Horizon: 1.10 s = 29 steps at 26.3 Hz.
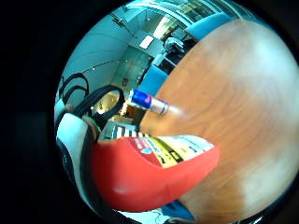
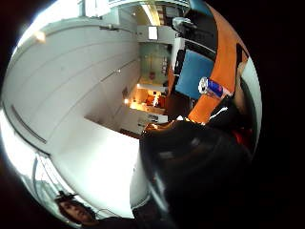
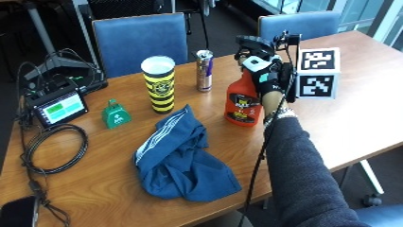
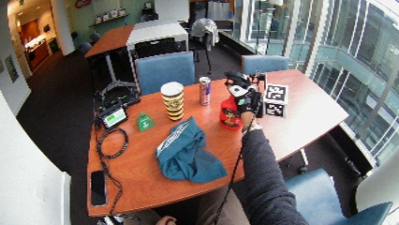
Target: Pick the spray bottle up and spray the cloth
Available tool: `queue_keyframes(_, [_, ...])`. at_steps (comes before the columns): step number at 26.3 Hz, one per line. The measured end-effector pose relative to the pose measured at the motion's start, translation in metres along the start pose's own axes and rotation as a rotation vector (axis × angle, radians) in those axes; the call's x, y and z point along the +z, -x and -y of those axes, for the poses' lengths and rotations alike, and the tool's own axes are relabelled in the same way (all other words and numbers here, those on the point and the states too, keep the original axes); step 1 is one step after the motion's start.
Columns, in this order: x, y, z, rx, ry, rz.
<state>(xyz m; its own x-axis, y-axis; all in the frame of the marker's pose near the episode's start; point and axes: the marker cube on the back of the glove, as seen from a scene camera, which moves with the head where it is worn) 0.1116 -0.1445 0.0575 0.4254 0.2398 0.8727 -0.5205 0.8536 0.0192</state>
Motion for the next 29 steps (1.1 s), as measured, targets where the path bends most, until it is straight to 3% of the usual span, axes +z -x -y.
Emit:
queue_keyframes(19, [-0.005,0.0,-0.005,-0.046,0.049,-0.063])
queue_keyframes(29, [-0.016,0.03,-0.005,-0.124,0.284,-0.233])
